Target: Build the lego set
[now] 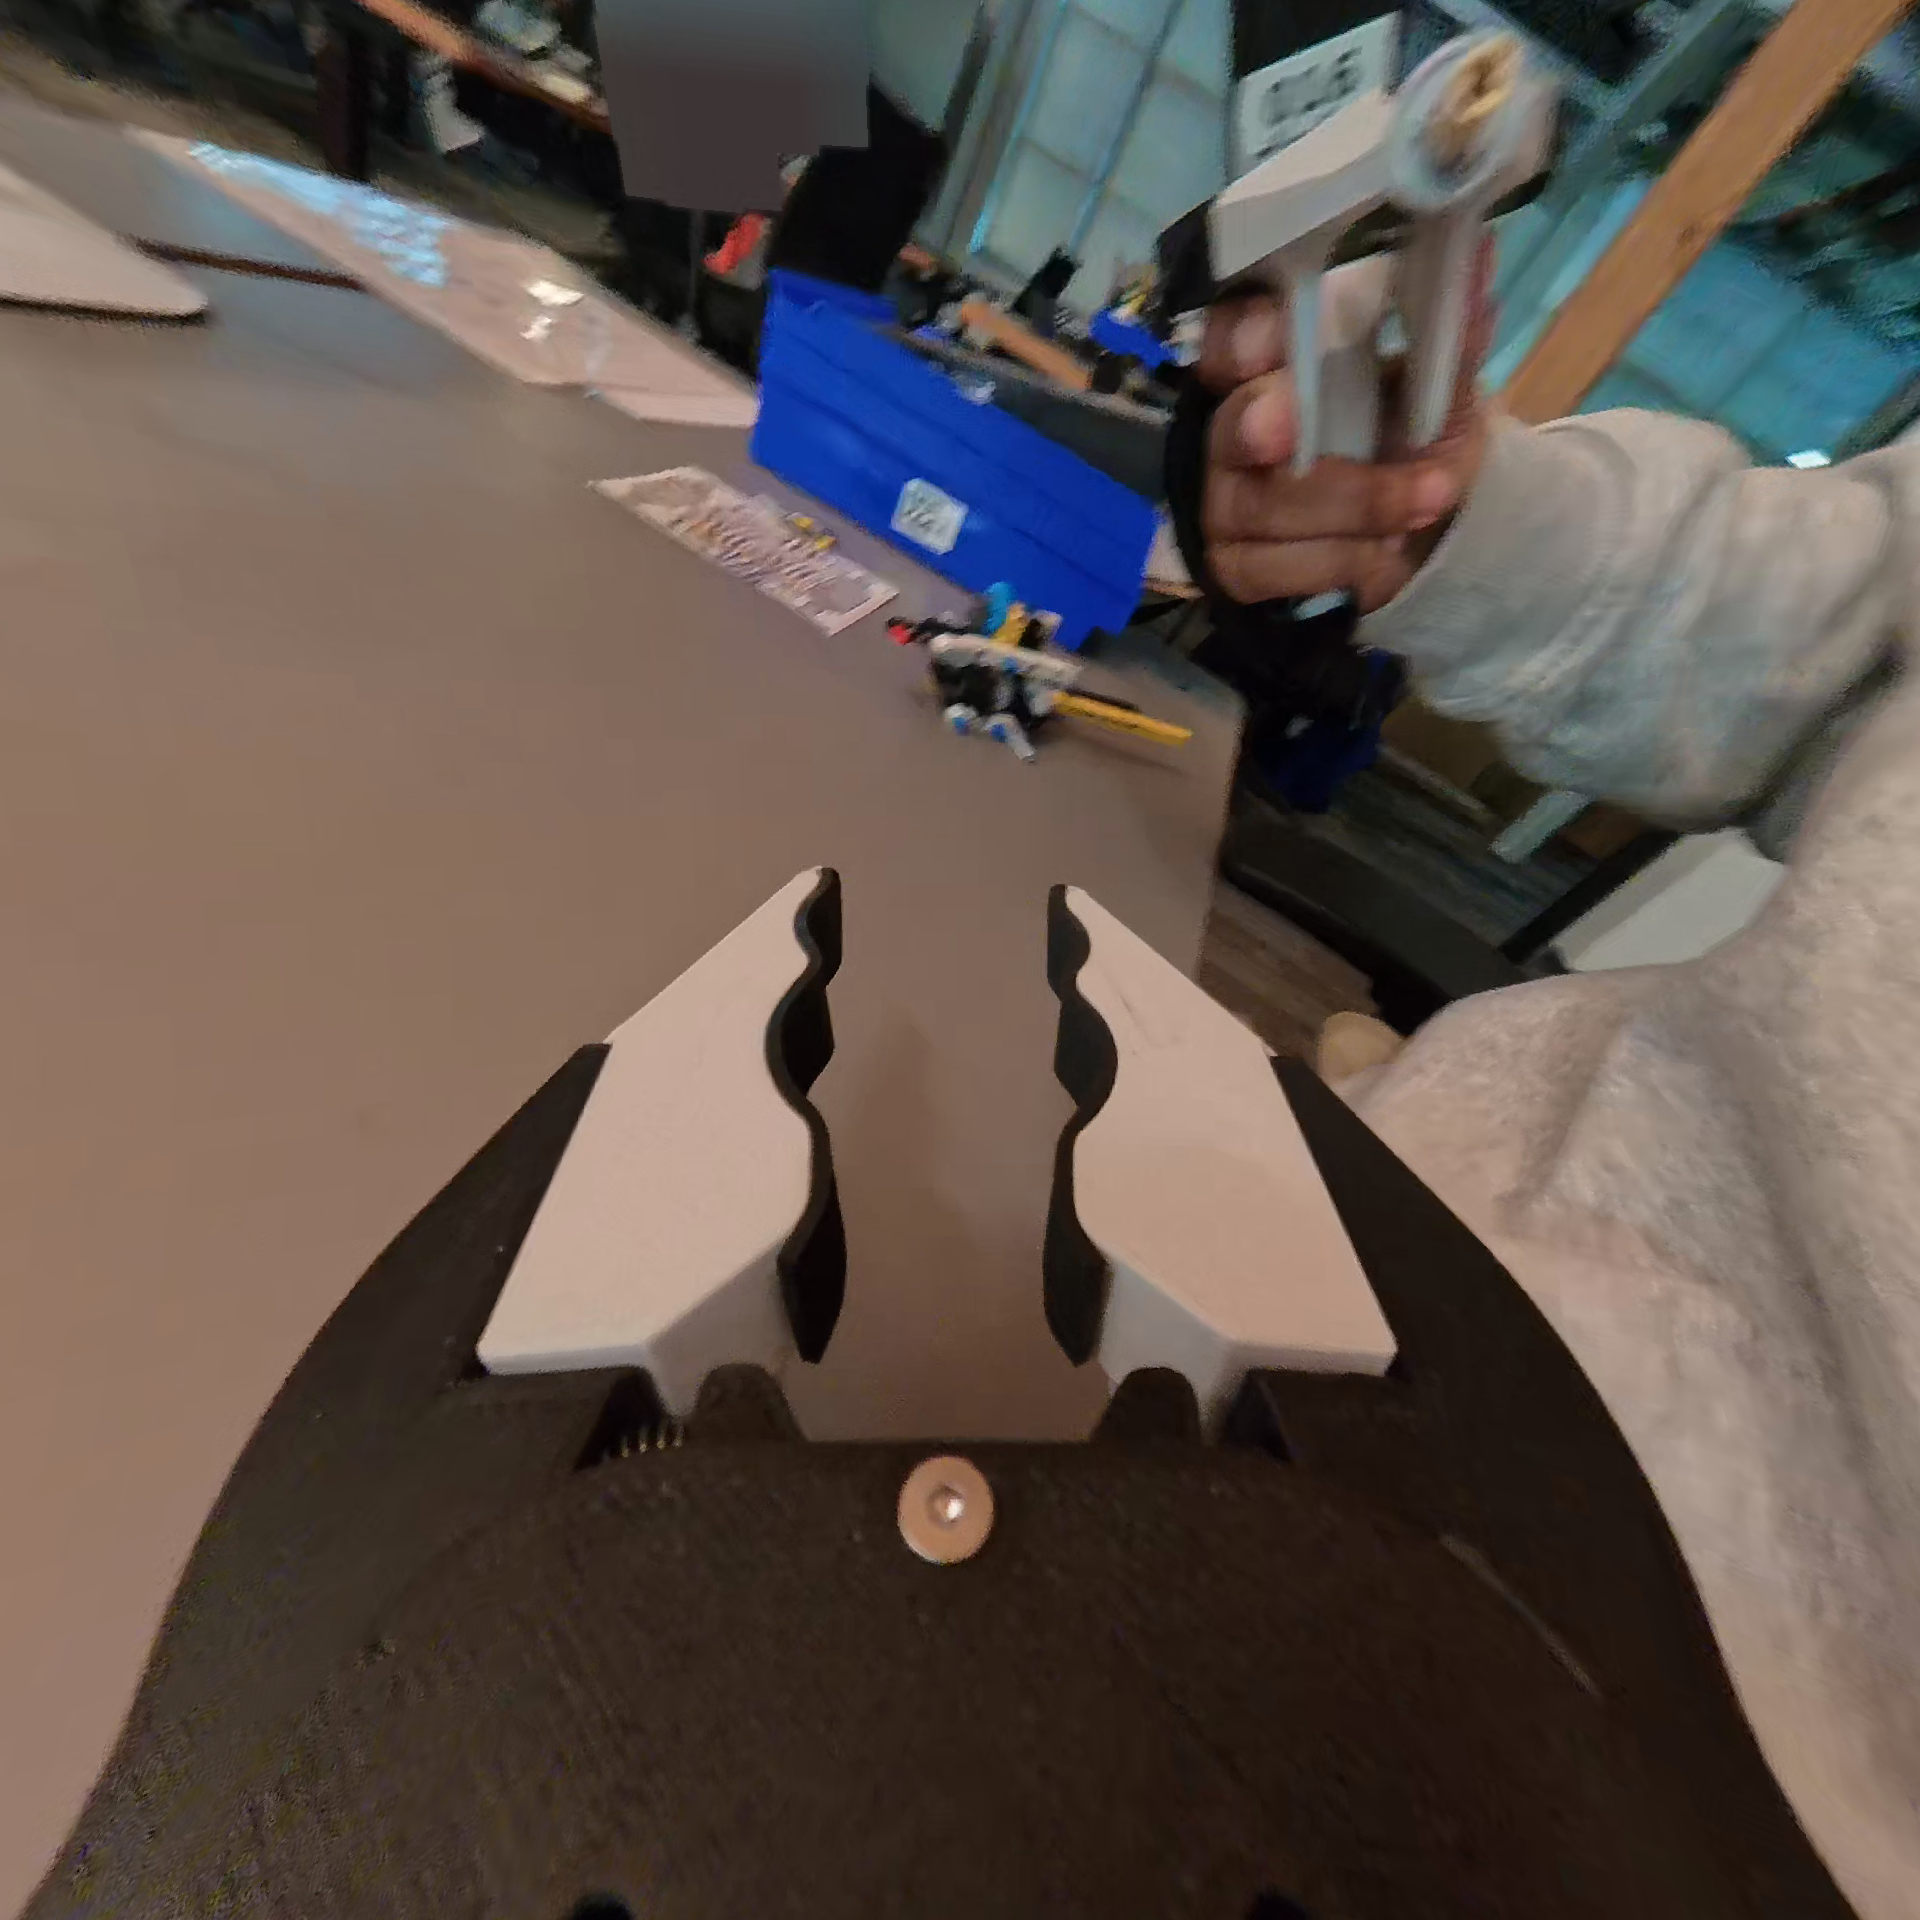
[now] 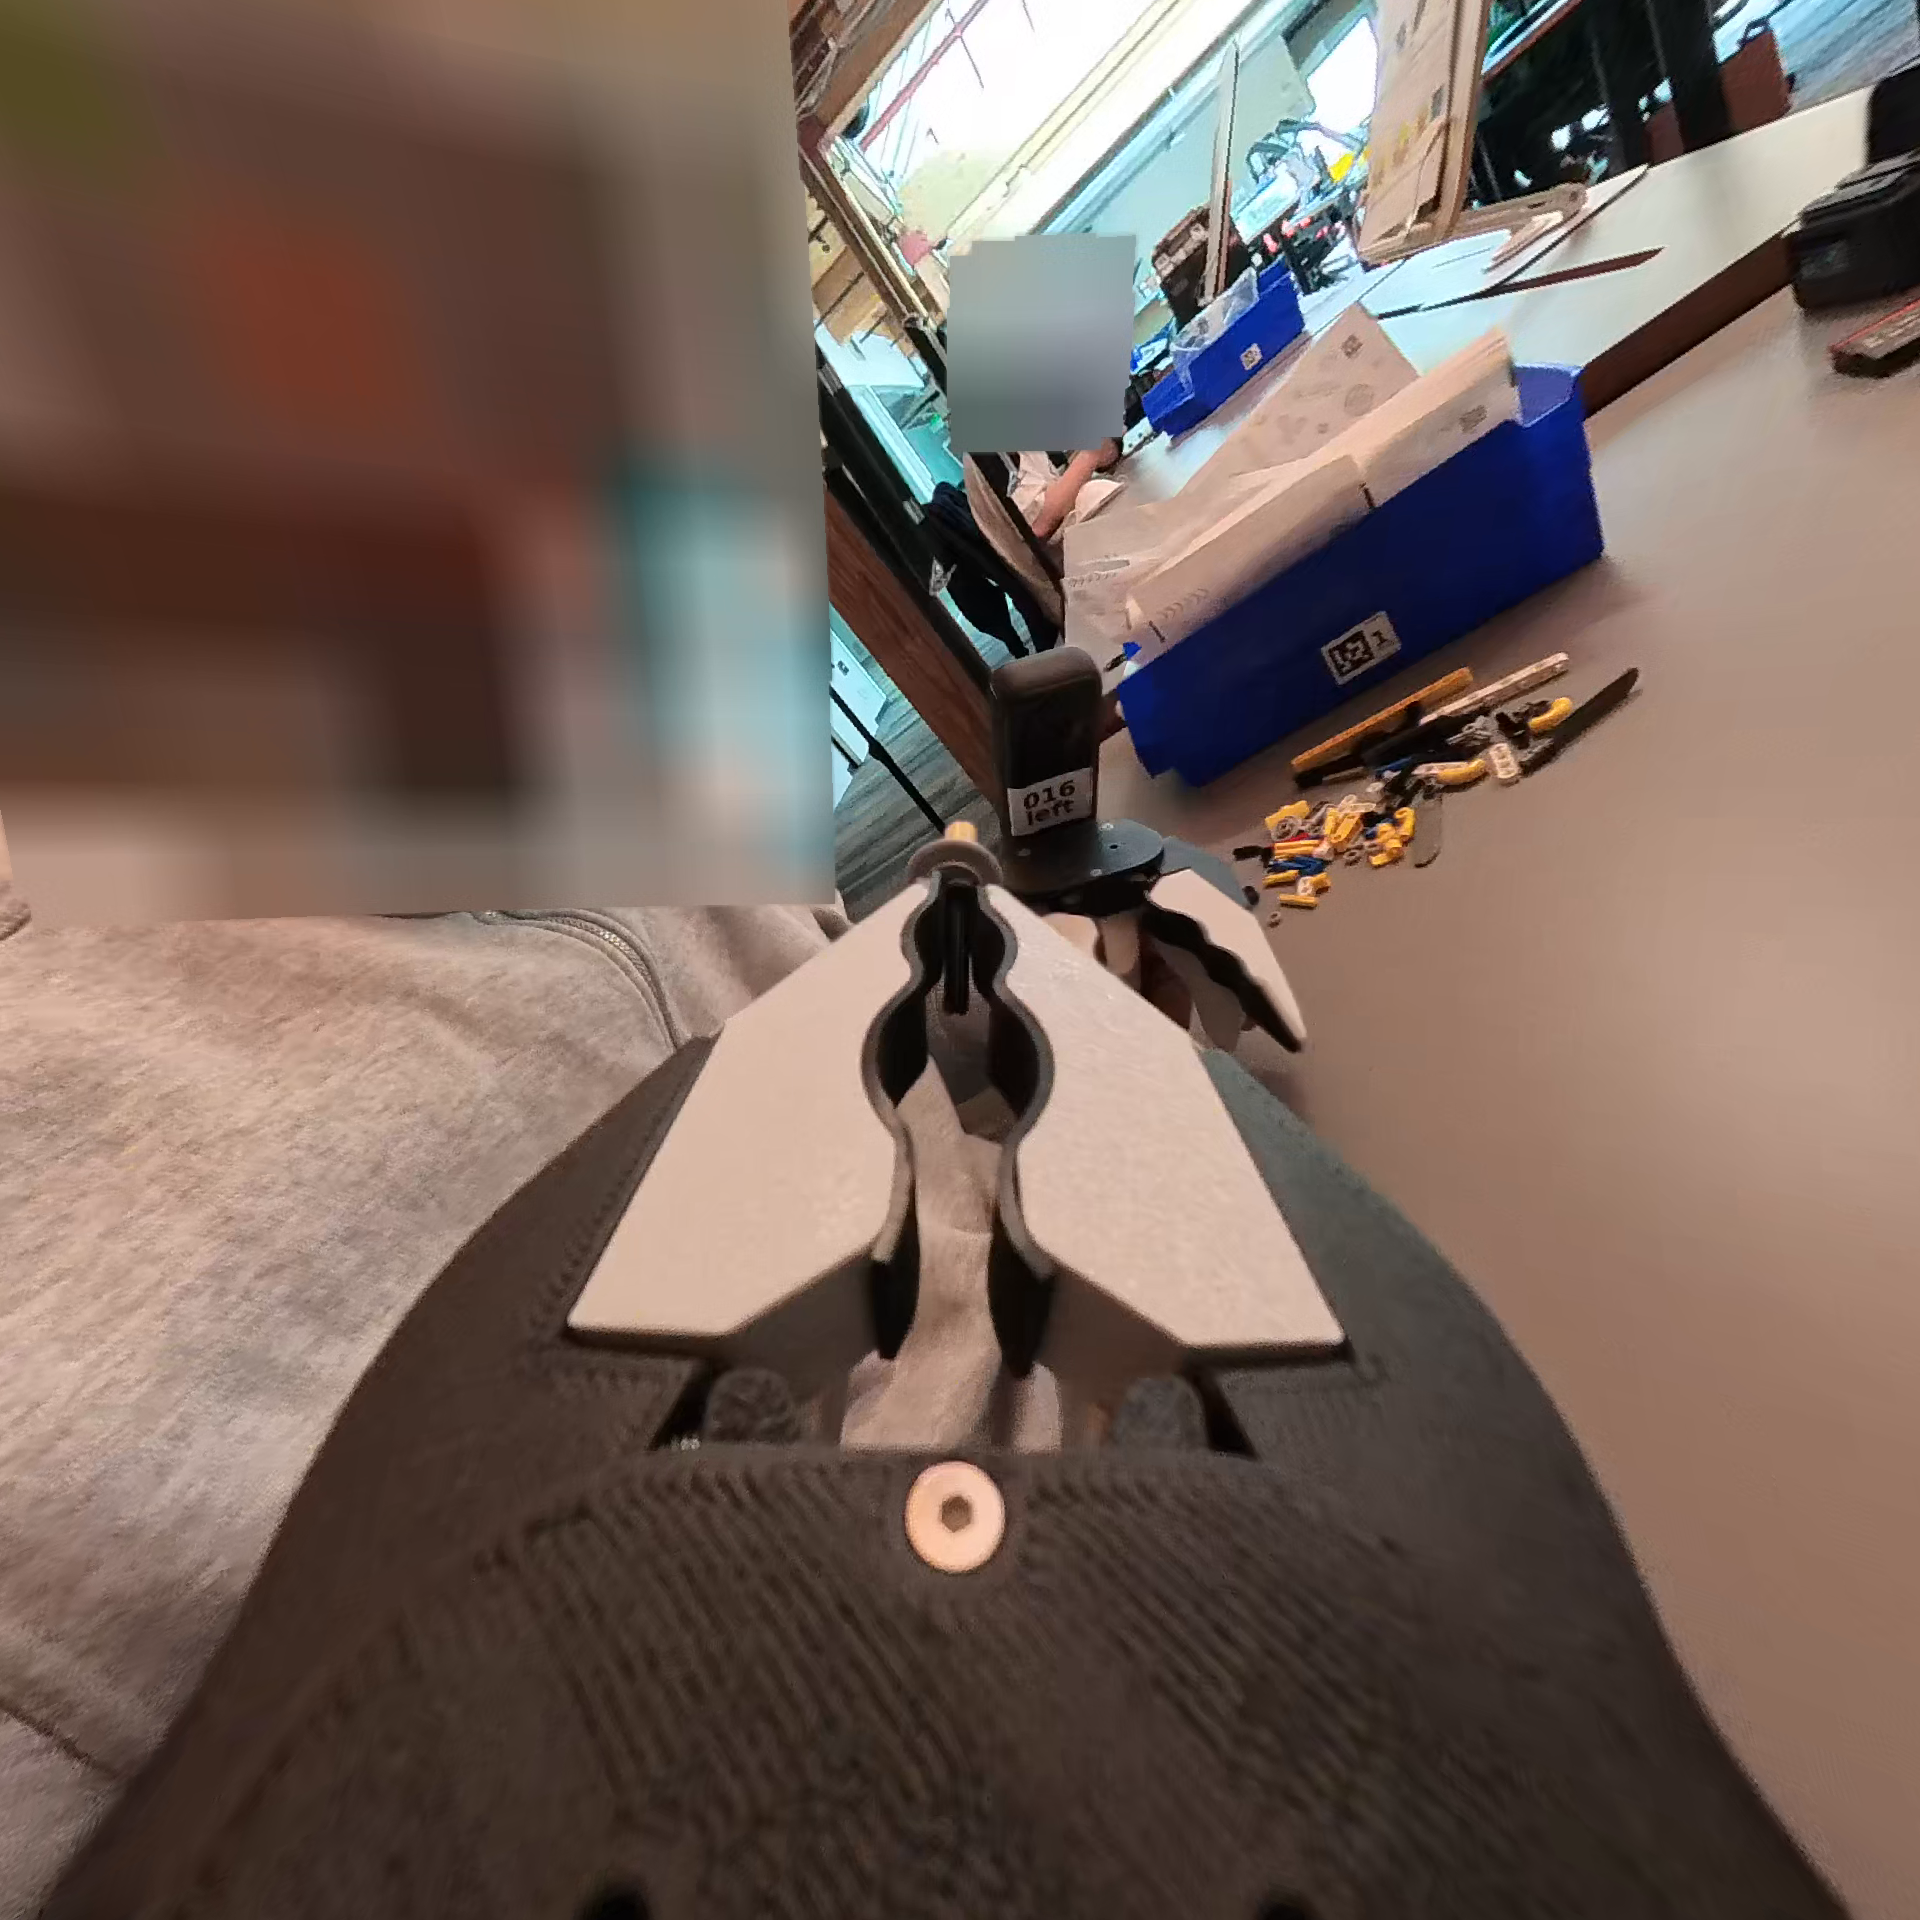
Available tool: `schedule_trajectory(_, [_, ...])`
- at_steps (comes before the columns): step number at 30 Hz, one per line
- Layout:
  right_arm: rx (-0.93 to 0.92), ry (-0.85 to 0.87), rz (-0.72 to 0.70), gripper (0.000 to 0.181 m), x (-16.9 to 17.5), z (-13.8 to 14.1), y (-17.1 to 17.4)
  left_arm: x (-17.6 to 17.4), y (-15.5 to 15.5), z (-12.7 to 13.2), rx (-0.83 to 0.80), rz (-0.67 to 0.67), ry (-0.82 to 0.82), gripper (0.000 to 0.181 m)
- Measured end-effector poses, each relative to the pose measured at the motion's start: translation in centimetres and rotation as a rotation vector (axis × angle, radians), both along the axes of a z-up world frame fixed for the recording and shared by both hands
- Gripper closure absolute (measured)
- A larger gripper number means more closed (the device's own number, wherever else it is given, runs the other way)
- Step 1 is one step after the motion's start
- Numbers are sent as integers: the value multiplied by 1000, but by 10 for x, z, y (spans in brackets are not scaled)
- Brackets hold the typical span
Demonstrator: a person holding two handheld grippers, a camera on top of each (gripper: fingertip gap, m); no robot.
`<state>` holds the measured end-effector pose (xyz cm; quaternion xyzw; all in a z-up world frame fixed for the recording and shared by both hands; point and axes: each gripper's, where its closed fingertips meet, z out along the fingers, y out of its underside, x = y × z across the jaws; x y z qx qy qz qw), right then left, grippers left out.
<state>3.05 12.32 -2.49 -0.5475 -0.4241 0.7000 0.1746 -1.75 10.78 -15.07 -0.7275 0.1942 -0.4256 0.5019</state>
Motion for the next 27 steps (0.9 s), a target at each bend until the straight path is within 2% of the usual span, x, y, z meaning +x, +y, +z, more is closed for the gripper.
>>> schedule_trajectory(2, [20, -25, 21, 180, -2, -5, -8, 10, -14, 18, 47, -85, -89, 140])
schedule_trajectory(6, [114, -158, 124, 179, -11, -34, -39, 20, -39, 49, 103, -217, -256, 137])
schedule_trajectory(10, [244, -291, 212, 179, -19, -59, -63, 30, -56, 53, 141, -312, -250, 145])
schedule_trajectory(12, [314, -347, 231, 179, -22, -68, -67, 34, -62, 52, 154, -336, -227, 158])
schedule_trajectory(15, [370, -388, 252, 179, -23, -71, -70, 34, -60, 50, 174, -309, -197, 177])
schedule_trajectory(20, [399, -436, 250, 177, -23, -74, -68, 32, -56, 46, 189, -283, -153, 179])
schedule_trajectory(22, [406, -446, 237, 169, -22, -75, -64, 31, -55, 47, 187, -284, -167, 179])
schedule_trajectory(27, [400, -425, 207, 173, -16, -72, -58, 26, -52, 50, 178, -272, -201, 179])
